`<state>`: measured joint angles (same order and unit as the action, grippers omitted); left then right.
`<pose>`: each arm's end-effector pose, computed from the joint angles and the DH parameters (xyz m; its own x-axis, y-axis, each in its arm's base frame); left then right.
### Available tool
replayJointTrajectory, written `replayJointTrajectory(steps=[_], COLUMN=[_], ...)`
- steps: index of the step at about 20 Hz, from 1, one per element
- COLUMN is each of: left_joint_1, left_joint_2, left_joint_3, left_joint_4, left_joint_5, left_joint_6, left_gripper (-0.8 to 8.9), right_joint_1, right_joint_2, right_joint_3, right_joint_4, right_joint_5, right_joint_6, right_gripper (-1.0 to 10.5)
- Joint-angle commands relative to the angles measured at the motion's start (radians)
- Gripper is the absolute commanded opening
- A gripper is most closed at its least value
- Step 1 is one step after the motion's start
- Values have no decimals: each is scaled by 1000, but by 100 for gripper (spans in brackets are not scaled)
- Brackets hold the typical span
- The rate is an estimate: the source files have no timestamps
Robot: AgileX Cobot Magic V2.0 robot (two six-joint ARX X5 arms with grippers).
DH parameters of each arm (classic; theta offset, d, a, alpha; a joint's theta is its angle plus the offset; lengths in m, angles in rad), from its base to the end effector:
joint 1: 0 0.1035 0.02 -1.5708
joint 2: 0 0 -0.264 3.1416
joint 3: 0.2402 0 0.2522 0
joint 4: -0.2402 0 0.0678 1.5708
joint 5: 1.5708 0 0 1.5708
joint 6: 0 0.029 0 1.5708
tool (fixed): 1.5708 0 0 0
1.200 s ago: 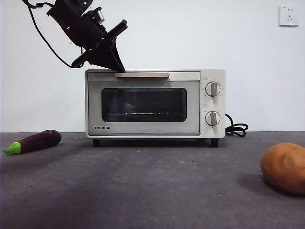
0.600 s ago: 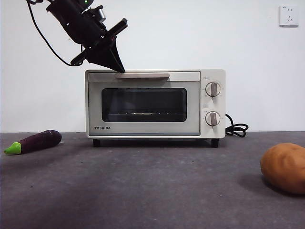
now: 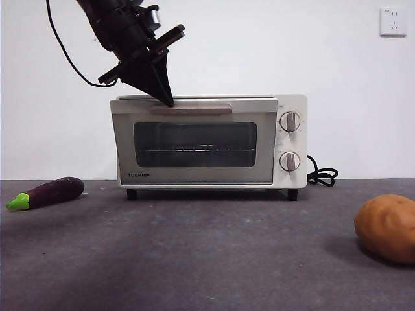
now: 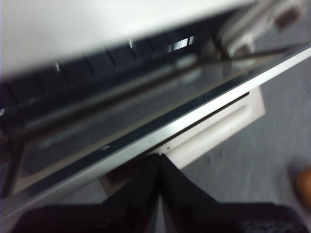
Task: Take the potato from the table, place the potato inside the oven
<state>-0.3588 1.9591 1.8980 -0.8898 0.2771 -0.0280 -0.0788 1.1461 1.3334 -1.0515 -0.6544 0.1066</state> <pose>0.3939 -0.1562 0.3149 0.4271 -0.4524 -0.7829 0.4650 0.8525 -0.2388 0.2005 0.0019 0.3795 0.5615 0.5662 -0.6034 -0.2489 0.8110 0.5294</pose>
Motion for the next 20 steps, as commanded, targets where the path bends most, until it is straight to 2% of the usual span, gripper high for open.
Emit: replayJointTrajectory(steps=[1,5,20], left_joint_1=[-3,-19,-85], left_joint_2=[40,40,46], left_joint_3=[-23,-23,-25], left_joint_4=[-74,-121,-214], left_joint_5=[-87,-174,-209], left_joint_6=[68,77,76], left_gripper=[-6,-6,-6], right_joint_1=[1,1,1], right_joint_2=[2,2,2], right_joint_3=[5,5,5], right_joint_4=[5,8,11], right_joint_5=[0,1,1], right_joint_6=[-14,-15,-34], right_gripper=[1,1,1])
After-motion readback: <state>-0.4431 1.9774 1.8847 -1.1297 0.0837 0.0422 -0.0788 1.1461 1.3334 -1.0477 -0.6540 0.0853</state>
